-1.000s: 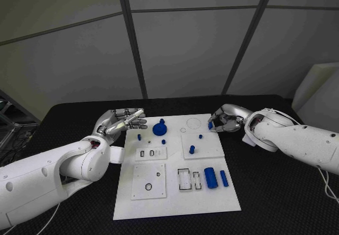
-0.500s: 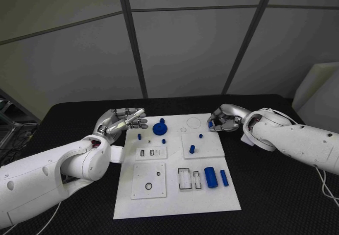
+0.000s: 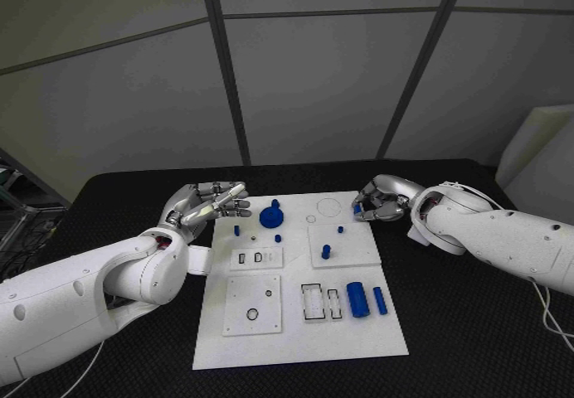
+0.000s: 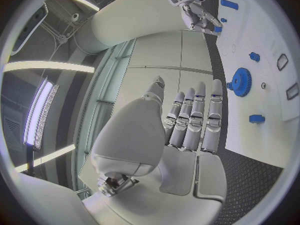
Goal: Assemble the parts on the task board
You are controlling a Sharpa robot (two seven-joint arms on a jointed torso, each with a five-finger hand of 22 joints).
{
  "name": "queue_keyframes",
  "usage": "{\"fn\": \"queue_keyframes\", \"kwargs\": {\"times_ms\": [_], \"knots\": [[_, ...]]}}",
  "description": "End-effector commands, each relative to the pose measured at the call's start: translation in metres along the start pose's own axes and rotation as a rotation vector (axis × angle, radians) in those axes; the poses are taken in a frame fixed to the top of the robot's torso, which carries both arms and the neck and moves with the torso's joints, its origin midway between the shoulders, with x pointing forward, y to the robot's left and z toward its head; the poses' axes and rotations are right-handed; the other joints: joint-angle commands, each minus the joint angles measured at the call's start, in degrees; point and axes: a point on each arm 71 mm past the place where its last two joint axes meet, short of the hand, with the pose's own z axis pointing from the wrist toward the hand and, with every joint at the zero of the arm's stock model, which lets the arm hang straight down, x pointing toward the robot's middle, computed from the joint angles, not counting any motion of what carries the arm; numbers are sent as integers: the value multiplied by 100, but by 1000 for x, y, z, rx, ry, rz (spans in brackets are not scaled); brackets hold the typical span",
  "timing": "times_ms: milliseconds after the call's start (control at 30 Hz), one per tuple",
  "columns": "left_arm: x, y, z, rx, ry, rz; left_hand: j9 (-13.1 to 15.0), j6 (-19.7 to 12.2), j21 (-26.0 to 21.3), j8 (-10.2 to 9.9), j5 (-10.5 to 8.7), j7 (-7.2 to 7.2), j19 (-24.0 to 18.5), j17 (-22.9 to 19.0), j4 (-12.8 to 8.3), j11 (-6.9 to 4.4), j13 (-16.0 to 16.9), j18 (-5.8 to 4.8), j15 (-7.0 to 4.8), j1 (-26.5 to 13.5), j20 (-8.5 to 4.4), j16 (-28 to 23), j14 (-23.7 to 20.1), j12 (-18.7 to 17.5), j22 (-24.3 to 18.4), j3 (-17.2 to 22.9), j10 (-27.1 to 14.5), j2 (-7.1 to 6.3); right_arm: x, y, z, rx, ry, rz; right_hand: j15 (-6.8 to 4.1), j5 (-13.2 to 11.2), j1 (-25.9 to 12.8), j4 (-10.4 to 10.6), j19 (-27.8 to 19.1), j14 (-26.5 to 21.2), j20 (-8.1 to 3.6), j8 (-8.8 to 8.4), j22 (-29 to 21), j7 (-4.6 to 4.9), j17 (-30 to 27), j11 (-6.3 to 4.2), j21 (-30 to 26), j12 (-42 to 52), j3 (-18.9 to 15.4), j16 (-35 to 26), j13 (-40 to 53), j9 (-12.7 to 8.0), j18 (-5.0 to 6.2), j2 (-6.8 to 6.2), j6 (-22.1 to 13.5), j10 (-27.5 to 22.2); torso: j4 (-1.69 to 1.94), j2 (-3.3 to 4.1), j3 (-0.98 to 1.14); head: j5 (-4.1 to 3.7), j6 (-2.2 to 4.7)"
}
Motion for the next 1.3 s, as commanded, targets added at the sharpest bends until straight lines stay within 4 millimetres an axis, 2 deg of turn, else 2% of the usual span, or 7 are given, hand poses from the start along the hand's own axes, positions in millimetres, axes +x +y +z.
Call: {"fn": "queue_keyframes", "kwargs": {"times_ms": [33,433,600,700,833,1100,1300], "knots": [[2,-1,0,5,16,0,-2,28,14,-30,-18,17,-8,9,-36,5,0,285,-14,43,-5,-19,0,-31,2,2,33,8,-1,0,0,3,-8,0,2,7,-6,-2,42,485,-12,36,703,-8,904,2,17,23,31,32,622,10,-18,43,35,47,-1,-1,1,-2,0],[2,-1,0,4,16,0,-2,28,14,-30,-18,17,-8,9,-36,5,0,285,-14,43,-5,-19,0,-31,2,2,33,8,-1,0,0,6,-8,0,2,2,-5,-5,46,484,-12,39,709,-8,903,1,20,19,31,31,619,10,-20,43,47,45,-2,-2,1,-4,-1],[3,-1,0,4,17,-1,-2,28,14,-30,-18,17,-8,9,-36,5,0,285,-14,43,-5,-19,0,-31,2,2,33,8,-2,1,0,2,-24,0,-29,18,49,-33,71,487,-24,150,741,-85,915,-56,36,30,99,37,632,46,-26,150,276,53,-5,-4,0,-4,-4],[3,-1,0,3,17,-1,-3,25,16,-33,-20,19,-8,11,-43,7,-1,284,-13,48,-5,-24,-2,-37,3,5,28,13,-4,2,-1,-2,-41,-2,-92,-260,134,-84,92,489,-79,230,767,-164,926,-129,50,28,234,41,634,77,-31,297,434,59,-5,-4,2,-2,-5],[2,0,0,3,16,0,-3,25,16,-33,-20,19,-8,11,-43,7,-1,284,-13,48,-5,-24,-2,-37,3,5,28,13,-5,5,-2,-11,-61,-3,-109,-298,155,-102,115,493,-98,246,797,-184,942,-146,66,18,292,48,628,84,-39,346,464,56,-5,-4,6,-6,-7],[1,0,-1,0,13,1,-3,25,16,-33,-20,19,-8,11,-43,7,-1,284,-13,48,-5,-24,-2,-37,3,5,28,13,-6,18,-7,-17,-88,-15,-116,-304,175,-125,123,494,-108,238,807,-183,944,-151,71,1,328,48,614,80,-42,360,450,47,-15,-18,-3,5,4],[-1,0,0,-1,8,3,-3,24,18,-35,-20,19,-8,13,-51,8,-2,284,-12,55,-5,-27,-2,-41,4,9,25,19,-3,41,-11,-26,-91,-20,-118,-313,183,-137,127,494,-111,234,813,-182,946,-151,74,-8,341,49,607,79,-43,359,445,42,-8,-19,-9,12,12]]}}
